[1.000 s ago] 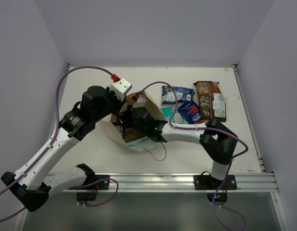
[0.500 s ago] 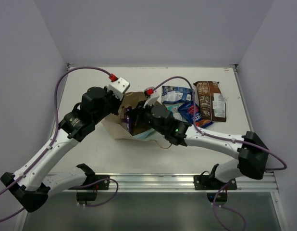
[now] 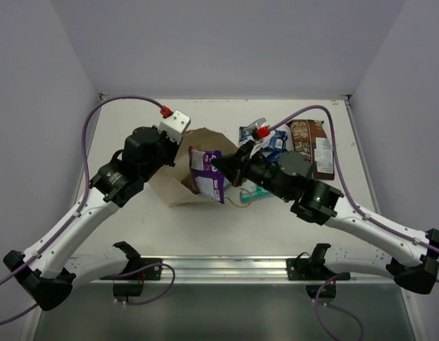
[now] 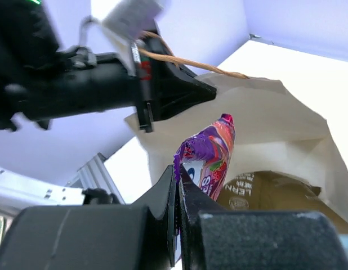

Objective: Take the snacks out of the paper bag

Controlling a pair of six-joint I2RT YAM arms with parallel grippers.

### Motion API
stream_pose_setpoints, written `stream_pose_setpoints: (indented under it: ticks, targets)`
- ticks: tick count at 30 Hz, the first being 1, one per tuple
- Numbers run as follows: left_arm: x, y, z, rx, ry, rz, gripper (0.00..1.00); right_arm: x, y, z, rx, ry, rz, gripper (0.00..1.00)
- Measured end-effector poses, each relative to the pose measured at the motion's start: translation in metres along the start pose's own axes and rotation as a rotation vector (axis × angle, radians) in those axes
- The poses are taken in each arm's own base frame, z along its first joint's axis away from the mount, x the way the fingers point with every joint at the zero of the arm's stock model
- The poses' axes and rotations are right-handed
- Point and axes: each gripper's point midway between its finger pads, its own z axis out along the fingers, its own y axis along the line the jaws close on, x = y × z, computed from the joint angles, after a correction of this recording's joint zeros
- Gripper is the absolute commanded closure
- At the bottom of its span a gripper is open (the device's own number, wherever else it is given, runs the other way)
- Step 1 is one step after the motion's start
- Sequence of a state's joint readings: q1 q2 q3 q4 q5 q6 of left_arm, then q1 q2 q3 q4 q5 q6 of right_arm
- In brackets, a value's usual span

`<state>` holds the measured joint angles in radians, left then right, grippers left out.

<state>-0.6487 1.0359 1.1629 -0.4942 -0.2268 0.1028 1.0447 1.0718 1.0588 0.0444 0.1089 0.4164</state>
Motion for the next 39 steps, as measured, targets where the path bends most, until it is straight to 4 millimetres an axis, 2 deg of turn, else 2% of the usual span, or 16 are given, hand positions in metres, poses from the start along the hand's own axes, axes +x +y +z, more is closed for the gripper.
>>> stream_pose_setpoints:
  ticks: [3,6,9,11,14,17,18,20,23,28,31,33,36,39]
  targets:
    - [0.005,0.006,0.004,-0.044,0.023,-0.013,1.00,-0.026,0.003,-0.021,-0.014,-0.002,-0.042,1.00]
    - [0.011,0.012,0.012,-0.082,0.054,-0.028,1.00,-0.066,0.000,-0.046,0.008,-0.054,-0.077,1.00]
    - [0.018,0.023,0.017,-0.124,0.079,-0.052,1.00,-0.105,-0.015,-0.073,0.072,-0.125,-0.105,1.00]
    - [0.021,0.033,0.017,-0.156,0.085,-0.073,1.00,-0.124,-0.030,-0.088,0.137,-0.162,-0.120,1.00]
    - [0.022,0.048,0.013,-0.200,0.087,-0.092,1.00,-0.139,-0.057,-0.102,0.234,-0.194,-0.138,1.00]
    - [0.023,0.056,0.003,-0.230,0.086,-0.096,1.00,-0.138,-0.084,-0.102,0.310,-0.173,-0.145,1.00]
    - [0.022,0.058,-0.001,-0.233,0.079,-0.097,1.00,-0.134,-0.102,-0.095,0.352,-0.146,-0.140,1.00]
    - [0.019,0.060,-0.013,-0.235,0.062,-0.095,1.00,-0.125,-0.122,-0.081,0.384,-0.100,-0.133,1.00]
    - [0.013,0.062,-0.028,-0.236,0.034,-0.089,1.00,-0.097,-0.155,-0.042,0.403,0.010,-0.104,1.00]
    - [0.014,0.065,-0.037,-0.235,0.039,-0.050,1.00,-0.025,-0.207,0.040,0.362,0.172,0.027,1.00]
    - [0.016,0.066,-0.038,-0.234,0.050,-0.018,1.00,0.009,-0.226,0.082,0.310,0.195,0.121,1.00]
    - [0.015,0.066,-0.038,-0.229,0.050,0.004,1.00,0.029,-0.231,0.107,0.255,0.197,0.187,1.00]
    - [0.014,0.062,-0.038,-0.199,0.046,0.029,1.00,0.052,-0.232,0.127,0.191,0.183,0.280,1.00]
    - [0.013,0.055,-0.035,-0.148,0.038,0.051,1.00,0.074,-0.234,0.131,0.173,0.191,0.352,0.85]
